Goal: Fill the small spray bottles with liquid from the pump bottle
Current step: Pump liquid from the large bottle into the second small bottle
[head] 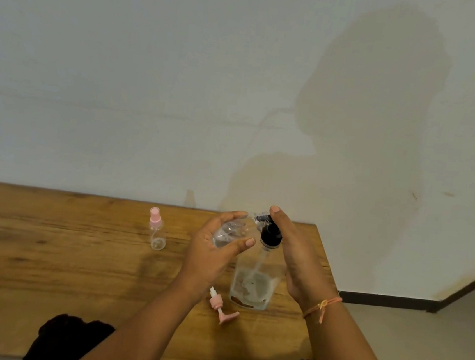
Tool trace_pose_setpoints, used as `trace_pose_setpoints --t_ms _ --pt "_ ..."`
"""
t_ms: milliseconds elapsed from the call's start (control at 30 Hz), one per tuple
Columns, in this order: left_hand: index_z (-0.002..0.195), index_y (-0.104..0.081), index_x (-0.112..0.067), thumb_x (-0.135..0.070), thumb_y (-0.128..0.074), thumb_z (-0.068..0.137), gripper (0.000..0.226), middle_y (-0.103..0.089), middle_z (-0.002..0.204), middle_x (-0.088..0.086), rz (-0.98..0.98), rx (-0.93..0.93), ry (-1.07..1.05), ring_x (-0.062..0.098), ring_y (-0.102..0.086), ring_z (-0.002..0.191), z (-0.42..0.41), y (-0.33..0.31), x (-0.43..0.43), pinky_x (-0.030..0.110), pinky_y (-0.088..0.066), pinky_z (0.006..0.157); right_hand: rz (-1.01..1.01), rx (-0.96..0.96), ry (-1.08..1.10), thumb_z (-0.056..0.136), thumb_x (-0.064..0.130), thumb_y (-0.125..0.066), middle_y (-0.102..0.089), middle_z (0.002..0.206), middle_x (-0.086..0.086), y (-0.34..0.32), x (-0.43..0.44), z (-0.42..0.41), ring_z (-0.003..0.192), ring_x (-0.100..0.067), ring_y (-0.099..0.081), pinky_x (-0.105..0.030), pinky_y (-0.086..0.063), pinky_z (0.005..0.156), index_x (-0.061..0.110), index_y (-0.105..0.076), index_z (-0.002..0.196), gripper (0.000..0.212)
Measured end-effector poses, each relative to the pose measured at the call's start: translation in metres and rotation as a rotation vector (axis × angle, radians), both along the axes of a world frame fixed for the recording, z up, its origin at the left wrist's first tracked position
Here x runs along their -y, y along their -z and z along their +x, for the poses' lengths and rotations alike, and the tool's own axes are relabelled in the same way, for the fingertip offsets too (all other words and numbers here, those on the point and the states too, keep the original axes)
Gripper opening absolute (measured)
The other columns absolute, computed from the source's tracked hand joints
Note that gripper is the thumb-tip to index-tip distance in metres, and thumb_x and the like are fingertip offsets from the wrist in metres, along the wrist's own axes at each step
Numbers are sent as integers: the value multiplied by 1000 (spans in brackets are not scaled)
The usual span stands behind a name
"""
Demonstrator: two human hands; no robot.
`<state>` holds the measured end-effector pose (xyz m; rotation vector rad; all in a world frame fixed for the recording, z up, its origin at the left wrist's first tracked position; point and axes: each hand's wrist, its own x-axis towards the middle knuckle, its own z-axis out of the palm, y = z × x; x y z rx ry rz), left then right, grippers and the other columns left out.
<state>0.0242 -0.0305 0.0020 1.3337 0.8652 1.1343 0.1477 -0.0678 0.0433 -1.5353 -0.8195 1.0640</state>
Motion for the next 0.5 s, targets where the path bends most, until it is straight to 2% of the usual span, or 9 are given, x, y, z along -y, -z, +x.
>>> trace_pose_setpoints --t_ms 100,233,300,400,500 --pt "99 -63 -33 -16 -76 66 40 -66 100 -14 18 -8 -9 -5 -63 89 0 -3 0 13 -51 70 24 1 -1 88 52 -49 -61 79 16 0 1 -1 77 0 -53 -25 -38 74 30 -63 77 28" --pt "98 -63 -41 -34 -74 57 43 -65 109 -12 32 -23 -29 7 -62 103 0 -3 -2 28 -53 83 48 14 -26 81 68 -41 -63 89 18 1 -1 0 85 3 -52 -31 -33 89 35 -65 88 41" --pt "97 -63 -42 -35 -74 57 43 -65 108 -14 41 -35 -38 4 -61 103 0 -2 -2 29 -52 85 40 9 -34 83 67 -37 -61 89 20 1 -1 0 86 4 -51 -32 -32 92 37 -64 88 41" --pt "98 -63 -39 -32 -74 58 42 -65 108 -13 30 -31 -38 -1 -62 97 -1 -1 -1 22 -52 80 4 -12 -12 83 62 -46 -63 86 18 1 0 1 85 3 -53 -32 -35 89 32 -67 82 37" --pt "99 -63 -34 -15 -76 67 39 -66 103 -14 24 -14 -18 -5 -64 86 0 -1 0 12 -51 68 -5 -34 -5 87 53 -51 -62 79 19 -1 0 1 78 3 -53 -26 -38 77 31 -65 80 27"
